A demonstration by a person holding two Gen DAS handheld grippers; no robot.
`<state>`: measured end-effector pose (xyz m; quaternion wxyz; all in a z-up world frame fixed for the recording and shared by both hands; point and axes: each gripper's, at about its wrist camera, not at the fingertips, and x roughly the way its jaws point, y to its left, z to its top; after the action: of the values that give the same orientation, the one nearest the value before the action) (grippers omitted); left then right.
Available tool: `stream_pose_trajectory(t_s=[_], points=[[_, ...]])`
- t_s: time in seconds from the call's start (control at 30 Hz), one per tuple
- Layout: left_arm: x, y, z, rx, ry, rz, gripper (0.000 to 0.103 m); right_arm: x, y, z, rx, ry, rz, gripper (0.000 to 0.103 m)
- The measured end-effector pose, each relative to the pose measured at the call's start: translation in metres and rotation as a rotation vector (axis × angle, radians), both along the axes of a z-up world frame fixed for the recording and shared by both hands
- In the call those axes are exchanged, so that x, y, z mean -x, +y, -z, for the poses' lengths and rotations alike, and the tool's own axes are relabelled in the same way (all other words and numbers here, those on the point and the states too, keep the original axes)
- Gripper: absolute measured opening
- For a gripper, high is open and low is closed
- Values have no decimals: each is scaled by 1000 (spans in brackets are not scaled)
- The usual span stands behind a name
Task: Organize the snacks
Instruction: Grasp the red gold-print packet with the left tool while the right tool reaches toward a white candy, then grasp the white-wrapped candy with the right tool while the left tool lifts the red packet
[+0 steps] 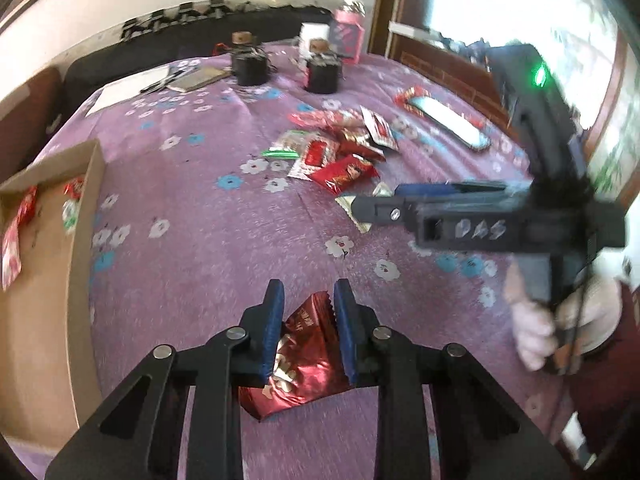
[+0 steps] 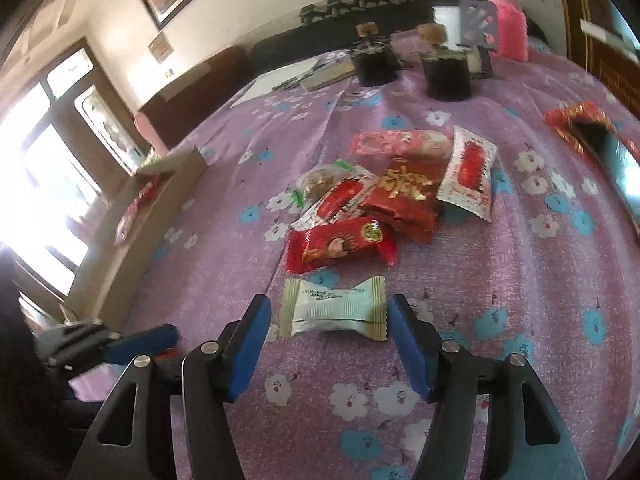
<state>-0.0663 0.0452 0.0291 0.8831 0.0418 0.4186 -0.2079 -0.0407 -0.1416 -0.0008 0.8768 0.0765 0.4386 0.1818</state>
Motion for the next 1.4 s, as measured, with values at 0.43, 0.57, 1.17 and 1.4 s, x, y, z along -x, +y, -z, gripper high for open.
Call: stream_pose_trajectory(t_s=[0.43, 0.57, 1.17, 1.4], points=[[26, 30, -18, 148, -22, -70, 23, 6, 24, 2, 160, -53, -28, 46], [34, 41, -29, 186, -48, -84, 23, 9, 23, 0, 160, -74, -13, 32], [55, 144, -52, 402, -51, -188, 23, 59, 27, -32, 82, -114, -58, 20], [56, 70, -33, 265, 1, -36, 27, 50, 22, -41, 173, -166, -4, 59]])
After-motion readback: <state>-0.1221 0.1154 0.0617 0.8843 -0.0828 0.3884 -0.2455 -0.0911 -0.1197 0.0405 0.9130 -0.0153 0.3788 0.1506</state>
